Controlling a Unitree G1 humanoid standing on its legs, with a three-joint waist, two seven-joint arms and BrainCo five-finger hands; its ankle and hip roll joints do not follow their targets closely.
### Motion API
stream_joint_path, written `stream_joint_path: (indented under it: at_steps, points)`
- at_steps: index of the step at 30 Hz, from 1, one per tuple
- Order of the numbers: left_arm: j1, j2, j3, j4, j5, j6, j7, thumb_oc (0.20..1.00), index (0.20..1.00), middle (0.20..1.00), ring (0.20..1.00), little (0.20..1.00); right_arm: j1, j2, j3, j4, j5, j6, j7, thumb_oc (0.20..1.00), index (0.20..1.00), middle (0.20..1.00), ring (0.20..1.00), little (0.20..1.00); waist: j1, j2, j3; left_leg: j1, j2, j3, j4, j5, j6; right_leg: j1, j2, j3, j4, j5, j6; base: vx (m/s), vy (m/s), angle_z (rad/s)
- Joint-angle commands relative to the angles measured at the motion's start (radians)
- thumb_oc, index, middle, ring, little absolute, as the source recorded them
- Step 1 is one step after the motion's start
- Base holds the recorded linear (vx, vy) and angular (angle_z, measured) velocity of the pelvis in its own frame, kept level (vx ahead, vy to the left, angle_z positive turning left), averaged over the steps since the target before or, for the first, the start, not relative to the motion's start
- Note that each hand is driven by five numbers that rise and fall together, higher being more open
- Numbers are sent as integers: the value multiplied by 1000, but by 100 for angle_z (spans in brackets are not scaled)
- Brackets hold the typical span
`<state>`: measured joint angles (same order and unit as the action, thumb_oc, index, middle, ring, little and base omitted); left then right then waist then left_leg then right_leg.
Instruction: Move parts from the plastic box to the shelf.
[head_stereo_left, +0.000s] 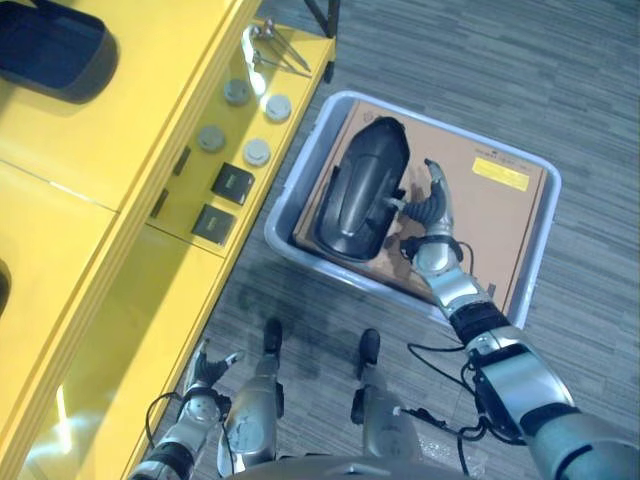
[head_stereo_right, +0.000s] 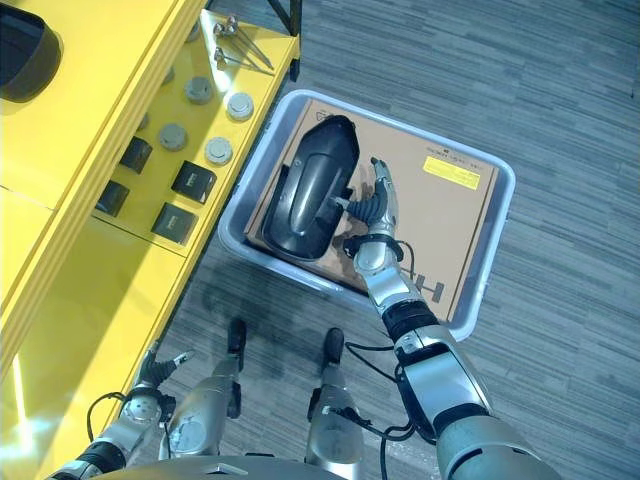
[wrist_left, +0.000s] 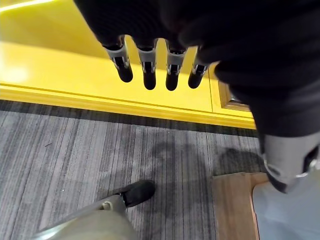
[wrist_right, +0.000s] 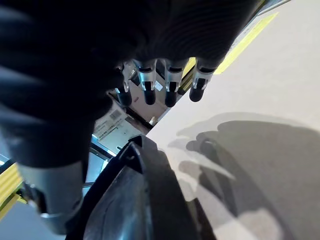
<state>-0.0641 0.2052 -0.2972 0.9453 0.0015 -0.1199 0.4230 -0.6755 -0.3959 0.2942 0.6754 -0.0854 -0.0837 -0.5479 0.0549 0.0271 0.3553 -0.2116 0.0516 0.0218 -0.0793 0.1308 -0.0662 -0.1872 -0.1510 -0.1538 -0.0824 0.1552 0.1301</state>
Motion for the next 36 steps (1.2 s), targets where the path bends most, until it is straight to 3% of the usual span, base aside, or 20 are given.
stream_joint_path:
  at_steps: [1, 5, 14, 15, 21, 31, 36]
  points:
    - [-21, 6, -39, 74, -8, -5, 3, 1000, 1000, 1000, 1000, 1000, -40, -12, 29, -29, -15, -35, -20, 1000, 1000, 1000, 1000, 1000, 10, -19, -32, 2, 6, 15, -8, -29, -10, 9, -38, 18, -5, -28, 53, 0, 0, 0]
    - [-16, 6, -31, 98, -6, 0, 3, 1000, 1000, 1000, 1000, 1000, -54, -1, 50, 27, -36, -14, -10, 1000, 1000, 1000, 1000, 1000, 15, -19, -29, -2, 3, 12, -8, -28, -10, 7, -39, 15, -5, -27, 53, -2, 5, 3]
    - [-57, 6, -51, 112, -39, 3, -4, 1000, 1000, 1000, 1000, 1000, -199, 75, 170, 371, -103, 92, 92, 1000, 1000, 1000, 1000, 1000, 18, -33, -23, -7, 1, 11, -8, -26, -10, 2, -38, 17, -5, -20, 49, -3, 4, 3]
    - [-61, 6, -54, 113, -40, 3, -6, 1000, 1000, 1000, 1000, 1000, -202, 79, 178, 400, -106, 94, 103, 200, 200, 200, 200, 200, 18, -34, -24, -6, 1, 11, -8, -26, -10, 2, -38, 17, -5, -20, 49, 0, 0, 0]
    - [-74, 12, -57, 127, -56, 8, -32, 1000, 1000, 1000, 1000, 1000, -225, 106, 220, 540, -139, 122, 167, 200, 200, 200, 200, 200, 16, -41, -34, -3, 0, 9, -8, -27, -11, 10, -40, 12, -5, -23, 48, 0, 0, 0]
    - [-53, 42, -13, 26, -81, -10, -68, 1000, 1000, 1000, 1000, 1000, -102, 76, 173, 560, -112, 127, 222, 200, 200, 200, 200, 200, 14, -61, -91, 63, 2, 18, -8, -54, -5, 75, -44, 12, -5, -46, 48, 29, -21, 1]
    - [7, 85, 75, -207, -140, -33, -95, 1000, 1000, 1000, 1000, 1000, 120, -17, 55, 235, -90, 110, 211, 200, 200, 200, 200, 200, -8, -77, -161, 151, 11, 33, -8, -83, 0, 154, -43, 11, -1, -77, 49, 84, -33, -2]
